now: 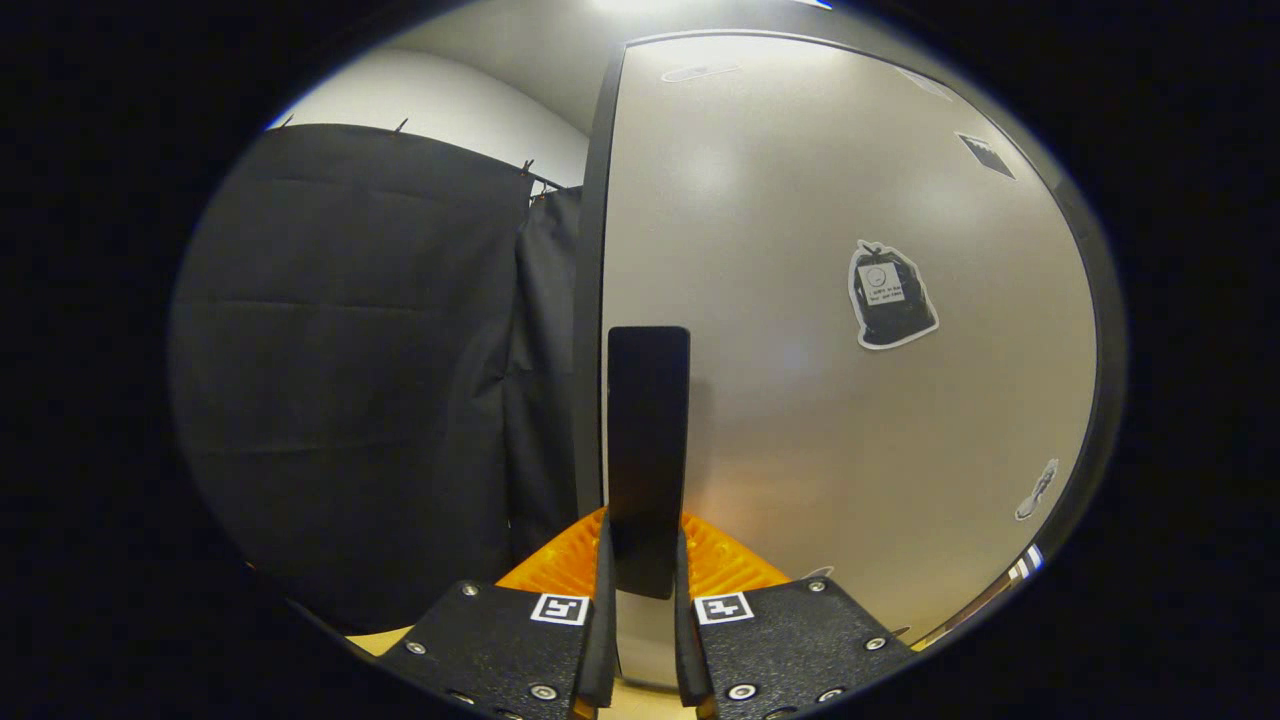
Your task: Open the cabinet door with the right hand, grasp the bottle in the cabinet with the left hand and place it on the coaster, then close the cabinet door with the right hand.
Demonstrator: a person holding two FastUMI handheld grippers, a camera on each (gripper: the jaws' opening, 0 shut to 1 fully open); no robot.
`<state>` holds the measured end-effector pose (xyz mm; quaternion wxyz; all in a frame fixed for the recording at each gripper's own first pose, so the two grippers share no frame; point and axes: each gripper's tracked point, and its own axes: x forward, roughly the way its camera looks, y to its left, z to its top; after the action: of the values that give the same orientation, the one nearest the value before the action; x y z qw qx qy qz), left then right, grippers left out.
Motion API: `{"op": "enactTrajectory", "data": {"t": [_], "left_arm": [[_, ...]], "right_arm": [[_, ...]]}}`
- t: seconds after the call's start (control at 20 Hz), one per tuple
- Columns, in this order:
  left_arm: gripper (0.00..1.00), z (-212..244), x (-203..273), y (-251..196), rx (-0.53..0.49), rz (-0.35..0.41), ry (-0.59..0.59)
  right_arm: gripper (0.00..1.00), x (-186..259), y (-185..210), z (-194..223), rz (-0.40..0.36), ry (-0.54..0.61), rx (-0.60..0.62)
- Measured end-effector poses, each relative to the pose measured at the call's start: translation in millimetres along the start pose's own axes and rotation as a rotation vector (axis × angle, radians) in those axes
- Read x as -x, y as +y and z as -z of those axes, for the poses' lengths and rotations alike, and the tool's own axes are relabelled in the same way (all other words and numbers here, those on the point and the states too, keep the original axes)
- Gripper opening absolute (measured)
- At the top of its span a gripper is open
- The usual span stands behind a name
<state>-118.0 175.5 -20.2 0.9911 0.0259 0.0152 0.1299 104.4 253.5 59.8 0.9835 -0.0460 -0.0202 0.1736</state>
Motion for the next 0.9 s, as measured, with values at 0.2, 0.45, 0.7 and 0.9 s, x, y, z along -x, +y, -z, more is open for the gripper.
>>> {"op": "enactTrajectory", "data": {"t": [0.2, 0.45, 0.7, 0.9], "left_arm": [[0.91, -8.7, -4.1, 3.0, 0.008, 0.024, -0.025], [0.91, -9.5, -13.0, 13.2, -0.002, 0.044, -0.028], [0.93, -8.2, -21.3, 19.1, 0.041, 0.078, -0.009], [0.91, -6.6, -33.6, 12.6, 0.034, 0.097, 0.007]], "right_arm": [[0.24, 2.4, -0.7, 2.7, -0.010, 0.004, -0.005], [0.24, 17.8, 2.3, 2.1, -0.029, 0.001, 0.011], [0.25, 36.0, 3.9, 3.0, -0.037, -0.004, 0.004], [0.25, 49.6, 2.0, 4.8, -0.057, -0.008, -0.004]]}}
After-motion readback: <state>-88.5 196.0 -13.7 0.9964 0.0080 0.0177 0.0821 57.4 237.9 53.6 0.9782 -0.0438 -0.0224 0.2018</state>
